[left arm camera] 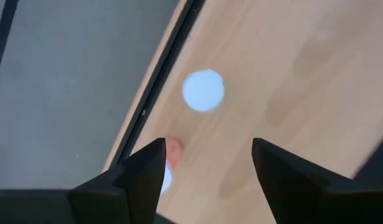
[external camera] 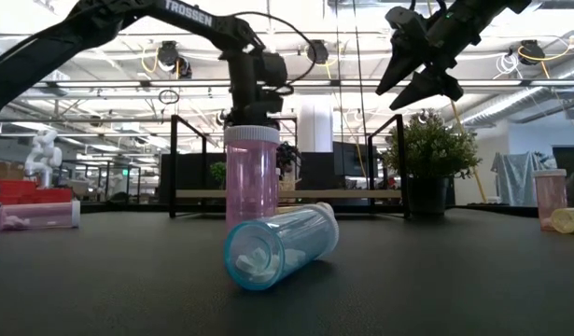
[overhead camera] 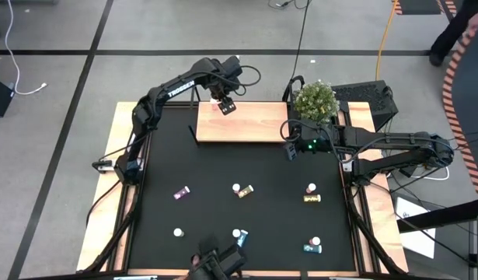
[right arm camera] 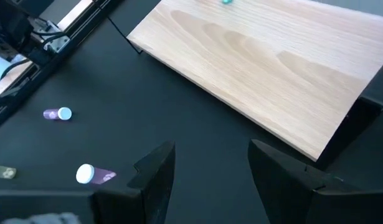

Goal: Pick and place medicine bottles onto shelf by color
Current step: Put the top left pink pill bottle on the shelf

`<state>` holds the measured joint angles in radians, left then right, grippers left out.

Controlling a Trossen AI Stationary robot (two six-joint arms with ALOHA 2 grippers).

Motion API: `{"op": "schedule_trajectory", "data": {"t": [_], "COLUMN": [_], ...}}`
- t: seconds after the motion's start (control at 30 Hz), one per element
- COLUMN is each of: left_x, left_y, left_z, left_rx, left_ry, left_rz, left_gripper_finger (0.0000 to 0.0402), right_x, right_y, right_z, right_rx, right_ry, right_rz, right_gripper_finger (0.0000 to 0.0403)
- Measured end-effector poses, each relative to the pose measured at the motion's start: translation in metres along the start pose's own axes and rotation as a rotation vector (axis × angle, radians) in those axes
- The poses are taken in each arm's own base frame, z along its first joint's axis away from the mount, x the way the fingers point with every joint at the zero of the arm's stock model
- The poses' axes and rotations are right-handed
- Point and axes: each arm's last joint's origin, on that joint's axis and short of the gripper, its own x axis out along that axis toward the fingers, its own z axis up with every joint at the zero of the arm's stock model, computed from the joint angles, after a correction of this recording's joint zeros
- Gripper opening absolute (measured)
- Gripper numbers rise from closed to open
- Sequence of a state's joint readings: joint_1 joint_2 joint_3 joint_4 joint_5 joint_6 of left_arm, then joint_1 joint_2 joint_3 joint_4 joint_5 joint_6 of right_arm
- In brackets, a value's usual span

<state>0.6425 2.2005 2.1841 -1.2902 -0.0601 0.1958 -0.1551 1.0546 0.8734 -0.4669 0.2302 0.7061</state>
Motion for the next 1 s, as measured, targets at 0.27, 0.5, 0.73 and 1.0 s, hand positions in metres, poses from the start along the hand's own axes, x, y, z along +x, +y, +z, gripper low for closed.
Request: {"op": "schedule_trajectory", "data": {"t": [0.27, 0.5, 0.73, 1.0], "left_x": [-0.035, -0.057, -0.07, -0.082], "left_y": [-0.035, -0.081, -0.136, -0.191], "left_z": [-0.002, -0.002, -0.005, -0.017], "left_rx": [0.147, 0.205, 0.173, 0.144], "left_ry": [-0.07, -0.128, -0.161, -0.154], "left_rz": [-0.067, -0.099, -0.148, -0.204], "left_gripper_finger": [0.0241, 0.0241, 0.0241, 0.0241], "right_x": [0.0, -0.002, -0.006, -0.008], "right_y": [0.005, 0.011, 0.024, 0.029], "right_z": [0.006, 0.01, -0.001, -0.006], "right_rx": [-0.103, -0.123, -0.205, -0.374], "right_ry": [-0.062, -0.069, -0.025, -0.017], "right_rz": [0.047, 0.165, 0.246, 0.295], "right_gripper_finger": [0.0199, 0.0199, 0.0199, 0.0199]}}
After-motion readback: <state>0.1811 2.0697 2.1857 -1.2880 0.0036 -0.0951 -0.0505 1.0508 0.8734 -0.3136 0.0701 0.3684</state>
